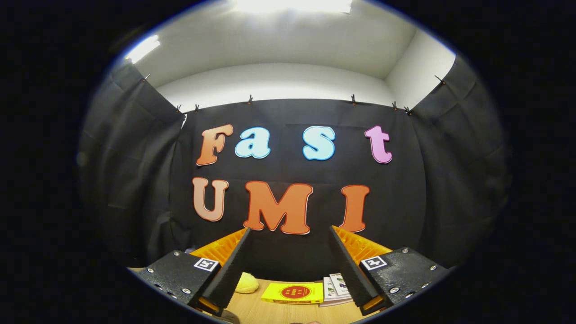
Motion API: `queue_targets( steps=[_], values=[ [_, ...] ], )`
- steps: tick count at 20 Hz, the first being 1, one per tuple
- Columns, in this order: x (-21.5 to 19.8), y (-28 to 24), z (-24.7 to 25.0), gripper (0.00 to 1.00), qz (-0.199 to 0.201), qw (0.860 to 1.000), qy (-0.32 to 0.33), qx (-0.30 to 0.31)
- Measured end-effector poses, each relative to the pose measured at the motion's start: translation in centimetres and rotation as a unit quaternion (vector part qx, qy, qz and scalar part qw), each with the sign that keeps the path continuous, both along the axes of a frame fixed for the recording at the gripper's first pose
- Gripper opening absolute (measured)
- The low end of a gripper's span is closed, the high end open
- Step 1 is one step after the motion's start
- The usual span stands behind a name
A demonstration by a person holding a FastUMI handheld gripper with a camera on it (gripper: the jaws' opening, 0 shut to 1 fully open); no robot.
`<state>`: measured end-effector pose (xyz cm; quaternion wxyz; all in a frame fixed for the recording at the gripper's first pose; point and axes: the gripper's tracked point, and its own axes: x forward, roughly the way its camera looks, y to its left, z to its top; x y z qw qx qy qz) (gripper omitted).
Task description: Open the storage box then place both shoes into the box .Put the left shoe in first, then the right shoe, with the right side of both shoes facing outward in a uniform manner.
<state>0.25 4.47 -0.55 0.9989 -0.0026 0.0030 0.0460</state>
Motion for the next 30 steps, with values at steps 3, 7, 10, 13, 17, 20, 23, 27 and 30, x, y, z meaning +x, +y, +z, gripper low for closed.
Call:
queue_targets(
  steps=[3, 7, 10, 13, 17, 20, 23, 27, 30],
  values=[
    [-0.5, 2.6, -1.1, 0.99, 0.036, 0.999, 0.023, 0.021],
    [-1.0, 6.2, -3.6, 0.99, 0.082, 0.994, 0.063, 0.046],
    [-1.9, 9.6, -6.3, 0.99, 0.123, 0.984, 0.106, 0.072],
    [-2.4, 12.2, -8.8, 0.99, 0.152, 0.971, 0.152, 0.105],
    [-3.7, 16.1, -12.7, 0.98, 0.191, 0.945, 0.217, 0.153],
    [-5.0, 19.1, -16.5, 0.98, 0.219, 0.917, 0.280, 0.180],
    [-7.0, 22.0, -19.8, 0.98, 0.240, 0.885, 0.340, 0.211],
    [-9.2, 25.2, -24.5, 0.98, 0.259, 0.841, 0.413, 0.234],
    [-11.5, 27.4, -27.4, 0.98, 0.275, 0.808, 0.463, 0.238]
  ],
)
